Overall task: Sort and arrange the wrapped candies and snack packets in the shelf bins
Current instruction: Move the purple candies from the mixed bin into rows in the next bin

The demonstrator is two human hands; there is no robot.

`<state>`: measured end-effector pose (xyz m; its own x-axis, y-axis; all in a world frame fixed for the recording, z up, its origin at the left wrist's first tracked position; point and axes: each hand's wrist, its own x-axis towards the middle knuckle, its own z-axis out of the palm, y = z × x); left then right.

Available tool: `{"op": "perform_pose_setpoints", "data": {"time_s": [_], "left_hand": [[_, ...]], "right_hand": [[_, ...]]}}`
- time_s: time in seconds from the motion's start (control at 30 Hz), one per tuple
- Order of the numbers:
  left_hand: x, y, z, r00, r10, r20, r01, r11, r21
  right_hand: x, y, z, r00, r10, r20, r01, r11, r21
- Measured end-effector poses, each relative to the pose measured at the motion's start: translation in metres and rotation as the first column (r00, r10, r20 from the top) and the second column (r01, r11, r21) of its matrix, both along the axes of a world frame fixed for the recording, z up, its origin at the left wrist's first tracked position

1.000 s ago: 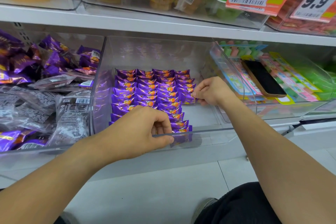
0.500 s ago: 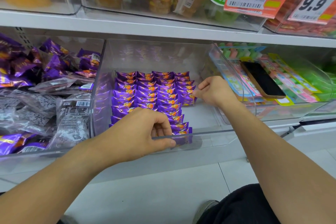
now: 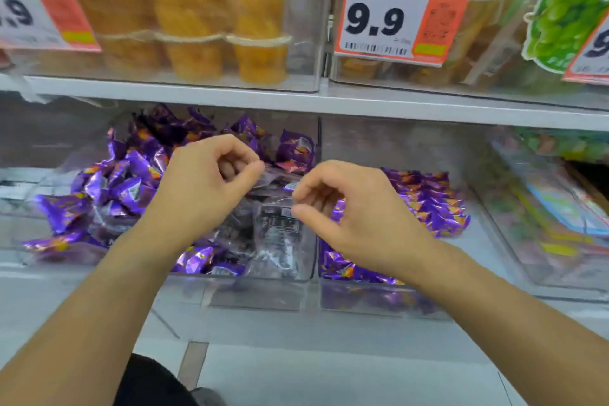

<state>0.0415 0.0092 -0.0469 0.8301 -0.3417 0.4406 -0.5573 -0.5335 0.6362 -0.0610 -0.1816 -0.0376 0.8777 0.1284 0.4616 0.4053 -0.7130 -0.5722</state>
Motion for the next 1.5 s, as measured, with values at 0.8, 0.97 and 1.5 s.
{"op": "perform_pose_setpoints", "data": {"time_s": [0.8,0.97,1.5], "left_hand": [[0.039,0.052,-0.010,0.977,0.165,-0.135,-0.175,0.982,-0.064],[-0.005,0.040,0.010,0.970,-0.062,-0.233,-0.005,0.962,-0.275],[-0.074,-0.068,0.013,0.778,-0.468,-0.420,0.164,0.796,-0.583]], "right_hand": [[0.099,0.056,0.004,0.893,-0.156,-0.421,0.314,0.888,0.336],[0.027,0.049,0.017,0.914,0.033,-0.405,0.298,0.624,0.722],[-0.061,-0.035,-0.009,0.970,-0.166,-0.178,0.240,0.522,0.819]]}}
